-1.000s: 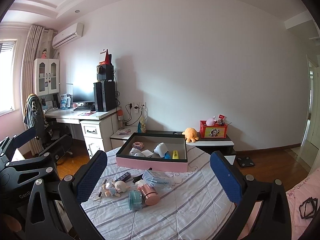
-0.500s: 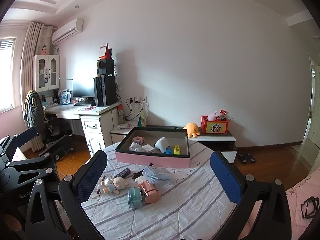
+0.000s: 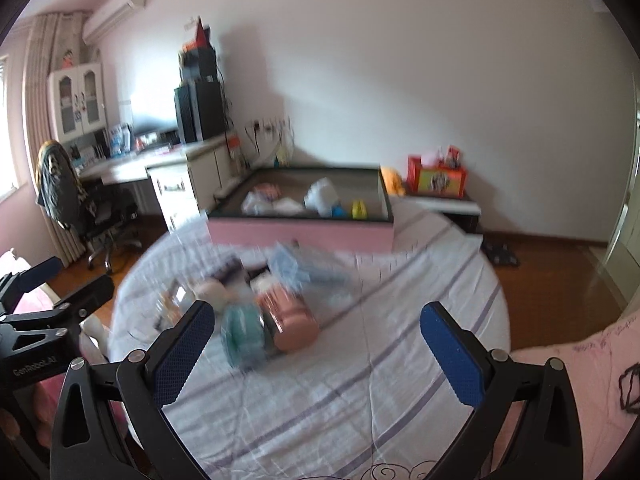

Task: Organize rigid objects
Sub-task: 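Grasp the clear bottle with the left tool while the right tool grasps the clear plastic box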

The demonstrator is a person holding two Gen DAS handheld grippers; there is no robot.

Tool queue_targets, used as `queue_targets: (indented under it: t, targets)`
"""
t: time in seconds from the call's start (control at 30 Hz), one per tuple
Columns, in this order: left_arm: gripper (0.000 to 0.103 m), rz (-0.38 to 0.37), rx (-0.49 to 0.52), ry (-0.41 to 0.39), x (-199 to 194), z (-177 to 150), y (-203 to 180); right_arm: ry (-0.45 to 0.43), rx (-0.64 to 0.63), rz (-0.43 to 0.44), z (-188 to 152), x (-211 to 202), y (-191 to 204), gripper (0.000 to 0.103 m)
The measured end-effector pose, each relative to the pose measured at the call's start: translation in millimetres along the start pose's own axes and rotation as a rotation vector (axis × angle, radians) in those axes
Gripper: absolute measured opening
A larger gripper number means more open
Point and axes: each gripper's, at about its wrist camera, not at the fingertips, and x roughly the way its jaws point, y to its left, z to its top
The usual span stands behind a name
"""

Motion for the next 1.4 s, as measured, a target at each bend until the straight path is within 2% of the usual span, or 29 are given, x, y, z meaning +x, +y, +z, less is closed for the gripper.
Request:
queue_targets:
  t: [0.1, 0.27, 0.5, 0.63, 0.73, 0.9, 1.0, 1.17, 1.23, 1.27, 1.33, 1.4]
  targets:
    - [0.103, -0.003, 0.006, 0.061, 21, -11, 4, 0.056, 0.002, -0.007, -13, 20, -5, 0.103]
    - [0.103, -0.005, 0.000, 0.114, 47, -21, 7, 0.129, 0.016, 0.008, -29, 44, -13, 0.103]
    - [0.103, 0.006, -0.031, 0.145, 73, -23, 14, 0.135, 0.032, 0.008, -29, 57, -16, 0.103]
    - [0.103, 0.027, -0.094, 0.160, 84, -23, 29, 0.137, 0.049, -0.007, -23, 64, -24, 0.103]
    - [0.103, -0.029, -0.114, 0.170, 93, -19, 33, 0.136, 0.056, -0.010, -18, 70, -28, 0.103]
    - [0.103, -0.053, -0.132, 0.180, 111, -12, 30, 0.141, 0.060, 0.000, -8, 85, -30, 0.103]
    - [0.103, -0.026, -0.125, 0.181, 122, -8, 28, 0.149, 0.061, 0.001, -3, 93, -32, 0.103]
    - [0.103, -0.003, -0.180, 0.214, 137, -8, 37, 0.161, 0.057, 0.010, 4, 106, -35, 0.103]
    - [0.103, 0.004, -0.164, 0.205, 136, -7, 36, 0.168, 0.058, 0.014, 7, 113, -36, 0.103]
    - [0.097, -0.001, -0.158, 0.198, 136, -8, 36, 0.173, 0.060, 0.024, 9, 116, -36, 0.103]
    - [0.074, -0.063, -0.148, 0.182, 130, -9, 35, 0.185, 0.064, 0.043, 12, 122, -36, 0.103]
    - [0.067, -0.096, -0.143, 0.179, 129, -11, 34, 0.200, 0.067, 0.071, 15, 128, -34, 0.103]
